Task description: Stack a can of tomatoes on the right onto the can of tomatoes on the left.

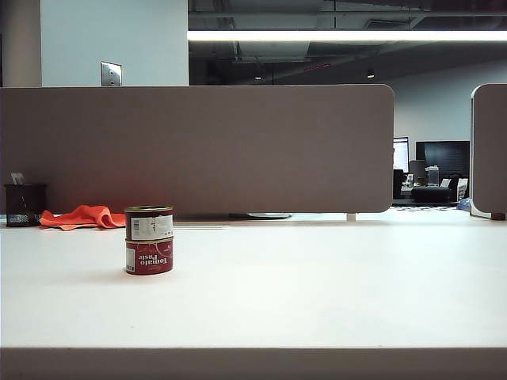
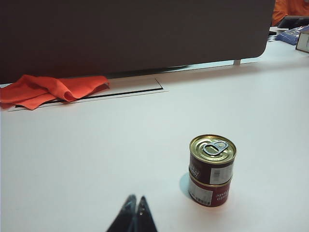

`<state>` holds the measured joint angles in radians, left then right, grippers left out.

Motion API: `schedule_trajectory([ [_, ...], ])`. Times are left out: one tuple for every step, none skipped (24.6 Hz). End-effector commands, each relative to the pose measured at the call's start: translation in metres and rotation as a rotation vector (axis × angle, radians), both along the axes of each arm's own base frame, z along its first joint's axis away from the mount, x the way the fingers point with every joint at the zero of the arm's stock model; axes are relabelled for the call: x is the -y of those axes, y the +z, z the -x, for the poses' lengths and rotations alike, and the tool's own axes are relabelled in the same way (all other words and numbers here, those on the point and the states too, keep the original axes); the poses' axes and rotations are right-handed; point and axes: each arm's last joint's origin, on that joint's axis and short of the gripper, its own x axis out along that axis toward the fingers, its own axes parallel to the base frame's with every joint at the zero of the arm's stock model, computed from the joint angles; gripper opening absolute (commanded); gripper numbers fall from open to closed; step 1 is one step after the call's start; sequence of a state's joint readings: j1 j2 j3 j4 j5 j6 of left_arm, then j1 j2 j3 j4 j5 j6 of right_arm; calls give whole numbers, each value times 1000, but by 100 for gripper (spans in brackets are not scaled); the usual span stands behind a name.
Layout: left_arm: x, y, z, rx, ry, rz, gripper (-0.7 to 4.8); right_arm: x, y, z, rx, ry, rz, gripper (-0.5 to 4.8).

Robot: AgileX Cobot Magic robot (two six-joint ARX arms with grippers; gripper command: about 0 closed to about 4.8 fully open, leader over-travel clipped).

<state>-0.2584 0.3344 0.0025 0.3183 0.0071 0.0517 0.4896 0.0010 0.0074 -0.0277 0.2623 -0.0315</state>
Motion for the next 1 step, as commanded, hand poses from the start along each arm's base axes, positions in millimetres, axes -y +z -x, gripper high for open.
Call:
schedule_trajectory([
  [0,2,0,13,6,3,-5,0,1,0,14,-4,-5,-1],
])
